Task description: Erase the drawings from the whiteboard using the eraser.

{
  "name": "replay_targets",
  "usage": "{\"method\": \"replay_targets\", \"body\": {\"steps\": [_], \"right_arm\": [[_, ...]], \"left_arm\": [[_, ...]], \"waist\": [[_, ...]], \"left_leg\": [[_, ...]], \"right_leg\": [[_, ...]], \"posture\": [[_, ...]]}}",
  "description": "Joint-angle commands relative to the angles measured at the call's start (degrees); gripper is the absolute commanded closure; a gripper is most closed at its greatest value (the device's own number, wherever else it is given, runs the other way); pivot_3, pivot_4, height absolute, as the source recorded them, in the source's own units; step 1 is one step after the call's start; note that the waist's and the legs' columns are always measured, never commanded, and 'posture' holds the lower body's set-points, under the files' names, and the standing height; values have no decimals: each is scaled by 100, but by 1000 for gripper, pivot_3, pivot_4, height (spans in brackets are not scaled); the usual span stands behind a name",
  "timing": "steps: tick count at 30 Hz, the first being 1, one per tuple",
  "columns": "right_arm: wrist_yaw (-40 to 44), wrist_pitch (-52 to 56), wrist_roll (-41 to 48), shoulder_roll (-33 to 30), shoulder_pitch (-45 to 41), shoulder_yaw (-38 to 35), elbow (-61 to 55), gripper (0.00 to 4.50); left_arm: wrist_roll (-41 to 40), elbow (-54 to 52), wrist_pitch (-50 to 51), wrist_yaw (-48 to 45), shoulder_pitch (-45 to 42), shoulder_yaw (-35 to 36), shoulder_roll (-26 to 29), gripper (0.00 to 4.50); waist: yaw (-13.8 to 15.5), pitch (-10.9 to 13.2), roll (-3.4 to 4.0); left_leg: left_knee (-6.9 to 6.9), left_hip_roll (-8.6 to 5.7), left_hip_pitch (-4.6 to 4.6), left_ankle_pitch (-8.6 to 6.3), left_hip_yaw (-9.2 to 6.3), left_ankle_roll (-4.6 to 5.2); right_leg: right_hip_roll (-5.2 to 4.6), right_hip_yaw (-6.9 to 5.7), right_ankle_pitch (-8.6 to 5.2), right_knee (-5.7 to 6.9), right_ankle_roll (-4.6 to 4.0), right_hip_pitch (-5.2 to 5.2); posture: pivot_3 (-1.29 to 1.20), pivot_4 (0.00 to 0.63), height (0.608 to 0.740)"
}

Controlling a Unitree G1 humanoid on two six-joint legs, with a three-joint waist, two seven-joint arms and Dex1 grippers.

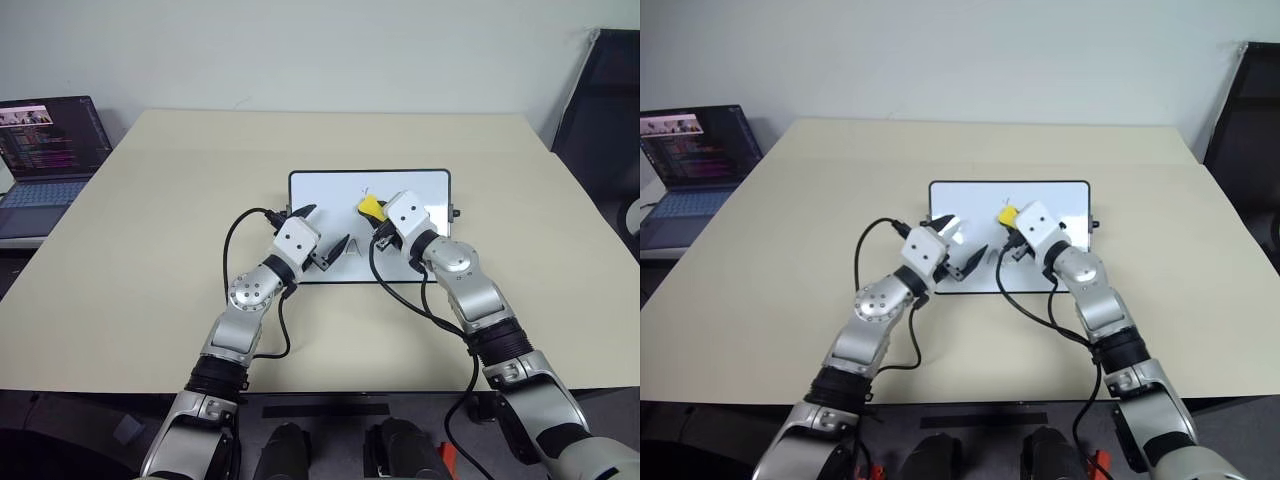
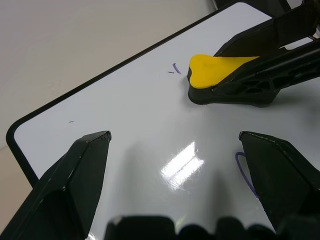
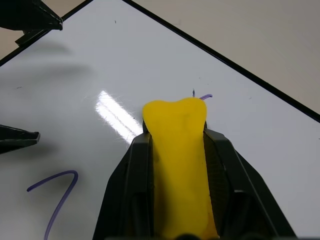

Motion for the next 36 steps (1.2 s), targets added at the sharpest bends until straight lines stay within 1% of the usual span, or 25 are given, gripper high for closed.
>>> {"method": "replay_targets", "body": {"steps": [1,14,19,22,29,33,36], "right_arm": [[-140,201,-69,-66,-199,-199,350,3470],[-390,-336,-57,460,-1034,-143,954,3470],[-410,-436,-61,553,-1131,-131,1106,3470],[-321,-383,-28,565,-990,-103,988,3470],[197,297,26,277,-147,-14,145,3470],[228,615,88,194,203,-147,-340,3470],[246,729,90,148,283,-188,-577,3470]], "left_arm": [[-33,-157,-44,-4,-87,41,18,0],[-29,-112,-91,-39,-105,-4,-13,0],[-23,-120,-87,-24,-91,4,-11,0],[-22,-155,-66,-12,-56,17,2,0],[-41,-229,-20,6,-3,81,60,0],[-45,-256,-15,9,44,66,59,0],[-48,-225,-11,6,11,59,37,0]], "waist": [[-3,0,0],[-75,3,3],[-76,5,4],[-78,5,4],[-67,4,4],[-60,4,4],[-59,4,4]], "left_leg": [[0,0,0,0,0,0],[-11,5,-14,5,3,7],[-13,7,-17,5,2,7],[-13,7,-17,5,4,7],[-17,7,-21,4,2,7],[-13,6,-18,4,-1,7],[-11,6,-18,5,-1,7]], "right_leg": [[0,1,1,0,1,0],[5,4,7,-5,-4,-18],[7,3,7,-5,-4,-22],[7,5,7,-5,-4,-22],[6,3,6,-11,-4,-23],[5,1,6,-7,-4,-21],[5,0,6,-6,-4,-20]], "posture": [[0,150,740],[0,150,740],[0,150,740],[0,150,740],[0,150,740],[0,150,740],[0,150,740]]}}
